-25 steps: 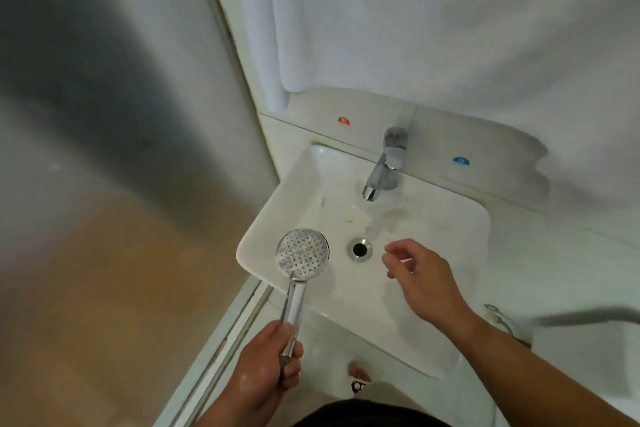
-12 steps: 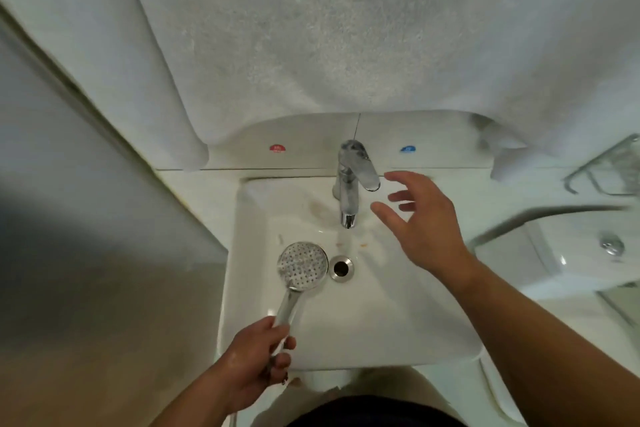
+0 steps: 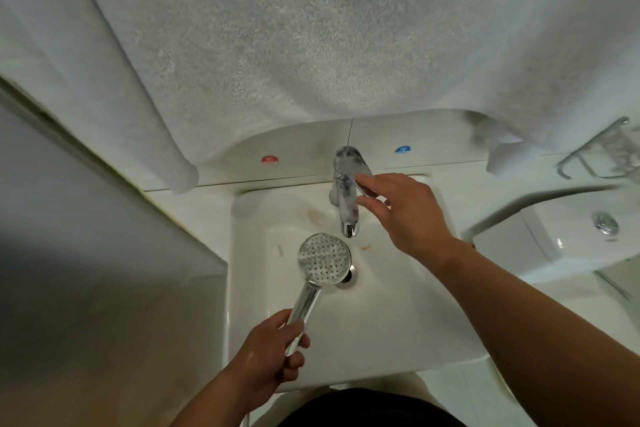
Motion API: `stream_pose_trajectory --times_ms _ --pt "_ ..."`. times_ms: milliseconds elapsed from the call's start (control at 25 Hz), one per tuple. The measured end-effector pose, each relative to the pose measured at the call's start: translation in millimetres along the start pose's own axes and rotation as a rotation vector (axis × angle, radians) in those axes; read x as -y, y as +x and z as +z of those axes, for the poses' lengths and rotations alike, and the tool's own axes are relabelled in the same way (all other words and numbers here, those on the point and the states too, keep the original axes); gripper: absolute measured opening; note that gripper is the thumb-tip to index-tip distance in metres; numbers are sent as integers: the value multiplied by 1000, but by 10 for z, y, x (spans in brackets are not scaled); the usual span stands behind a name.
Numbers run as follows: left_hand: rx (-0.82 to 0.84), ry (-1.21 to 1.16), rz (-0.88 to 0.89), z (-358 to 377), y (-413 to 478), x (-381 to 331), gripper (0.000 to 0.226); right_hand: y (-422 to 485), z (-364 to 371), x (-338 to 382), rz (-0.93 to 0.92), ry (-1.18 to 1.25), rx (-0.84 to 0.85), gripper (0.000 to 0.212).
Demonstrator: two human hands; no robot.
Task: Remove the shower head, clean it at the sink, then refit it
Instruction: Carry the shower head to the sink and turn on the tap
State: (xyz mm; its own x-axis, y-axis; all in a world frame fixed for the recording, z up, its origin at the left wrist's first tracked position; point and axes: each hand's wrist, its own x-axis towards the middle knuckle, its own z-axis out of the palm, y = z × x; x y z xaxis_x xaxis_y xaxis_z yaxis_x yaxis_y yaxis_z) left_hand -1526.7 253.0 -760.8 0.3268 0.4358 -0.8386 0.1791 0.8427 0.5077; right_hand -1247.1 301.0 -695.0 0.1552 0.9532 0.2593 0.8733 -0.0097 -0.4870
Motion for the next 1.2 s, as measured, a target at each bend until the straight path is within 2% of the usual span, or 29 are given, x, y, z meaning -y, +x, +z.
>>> stream_pose_trajectory --times_ms 240,1200 --pt "-6 22 0 -12 -17 -57 20 3 13 -39 -69 -55 -17 34" --pt "-16 20 -15 -12 -70 -115 20 95 5 -25 -28 22 -31 32"
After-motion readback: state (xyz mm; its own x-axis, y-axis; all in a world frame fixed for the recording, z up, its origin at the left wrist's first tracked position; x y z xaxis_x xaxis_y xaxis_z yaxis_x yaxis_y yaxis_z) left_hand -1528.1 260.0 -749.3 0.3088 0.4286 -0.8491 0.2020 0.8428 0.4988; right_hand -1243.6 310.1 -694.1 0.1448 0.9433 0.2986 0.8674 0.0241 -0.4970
